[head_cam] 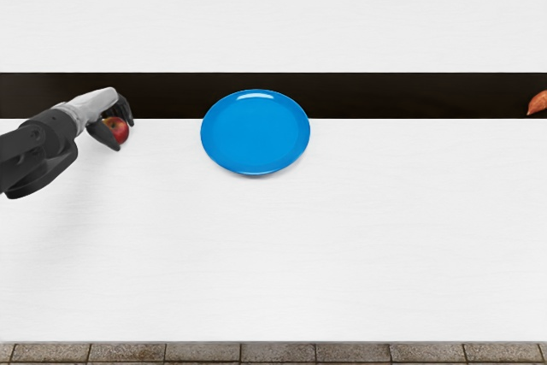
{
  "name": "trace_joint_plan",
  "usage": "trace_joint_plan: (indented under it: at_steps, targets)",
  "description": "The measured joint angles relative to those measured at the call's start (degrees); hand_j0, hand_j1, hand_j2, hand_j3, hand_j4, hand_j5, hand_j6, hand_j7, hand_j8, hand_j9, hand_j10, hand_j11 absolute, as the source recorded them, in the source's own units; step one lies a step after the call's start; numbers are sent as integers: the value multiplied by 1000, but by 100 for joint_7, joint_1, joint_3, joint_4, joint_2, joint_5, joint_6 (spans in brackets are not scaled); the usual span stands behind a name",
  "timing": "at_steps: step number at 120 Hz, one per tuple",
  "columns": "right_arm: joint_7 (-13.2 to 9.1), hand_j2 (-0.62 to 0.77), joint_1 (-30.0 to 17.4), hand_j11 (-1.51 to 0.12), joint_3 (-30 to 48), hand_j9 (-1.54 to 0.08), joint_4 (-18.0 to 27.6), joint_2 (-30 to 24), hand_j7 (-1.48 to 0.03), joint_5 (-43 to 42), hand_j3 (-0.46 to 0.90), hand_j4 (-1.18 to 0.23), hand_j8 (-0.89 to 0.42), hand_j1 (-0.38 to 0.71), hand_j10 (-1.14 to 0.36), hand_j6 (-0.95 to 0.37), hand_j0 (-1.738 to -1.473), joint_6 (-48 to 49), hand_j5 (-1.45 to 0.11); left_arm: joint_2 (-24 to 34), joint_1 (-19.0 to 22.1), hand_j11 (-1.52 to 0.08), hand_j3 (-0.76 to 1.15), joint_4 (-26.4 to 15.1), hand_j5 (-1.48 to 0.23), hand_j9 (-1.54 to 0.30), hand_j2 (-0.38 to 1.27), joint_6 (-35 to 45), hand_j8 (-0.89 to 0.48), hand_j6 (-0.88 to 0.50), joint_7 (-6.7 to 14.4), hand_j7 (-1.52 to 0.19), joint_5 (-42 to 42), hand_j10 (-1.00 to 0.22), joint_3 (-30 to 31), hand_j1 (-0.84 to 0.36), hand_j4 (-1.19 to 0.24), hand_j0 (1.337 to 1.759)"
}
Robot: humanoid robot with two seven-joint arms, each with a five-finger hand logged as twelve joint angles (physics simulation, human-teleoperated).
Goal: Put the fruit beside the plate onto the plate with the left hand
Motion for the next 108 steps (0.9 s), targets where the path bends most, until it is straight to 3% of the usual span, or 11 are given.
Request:
trace_joint_plan:
  at_steps: [27,56,81,108]
  targets:
    - [0,0,19,0,0,0,3,0,0,0,0,0,0,-349,0,0,-1658,9,0,409,-162,-1048,0,-461,-1075,-1037,404,-185,-367,-389,0,-1047,-93,-593,-5,-316,-731,1651]
    - [0,0,45,0,0,0,8,0,0,-6,0,0,0,-349,0,0,-1658,12,0,758,-376,-1065,0,-1113,-1129,-1054,428,-328,-349,-354,64,-1066,-166,-592,-34,-346,-729,1651]
    - [-2,0,58,0,0,0,9,0,0,-8,0,0,0,-349,0,0,-1658,12,0,919,-721,-1068,0,-1722,-1130,-1071,396,-495,-368,-369,268,-1074,-294,-612,-74,-319,-736,1652]
    - [-6,0,89,0,0,0,9,0,0,-9,0,0,0,-349,0,0,-1658,12,0,712,-1099,-1068,0,-1925,-1154,-1075,429,-817,-348,-351,482,-1083,-502,-613,-72,-336,-728,1653]
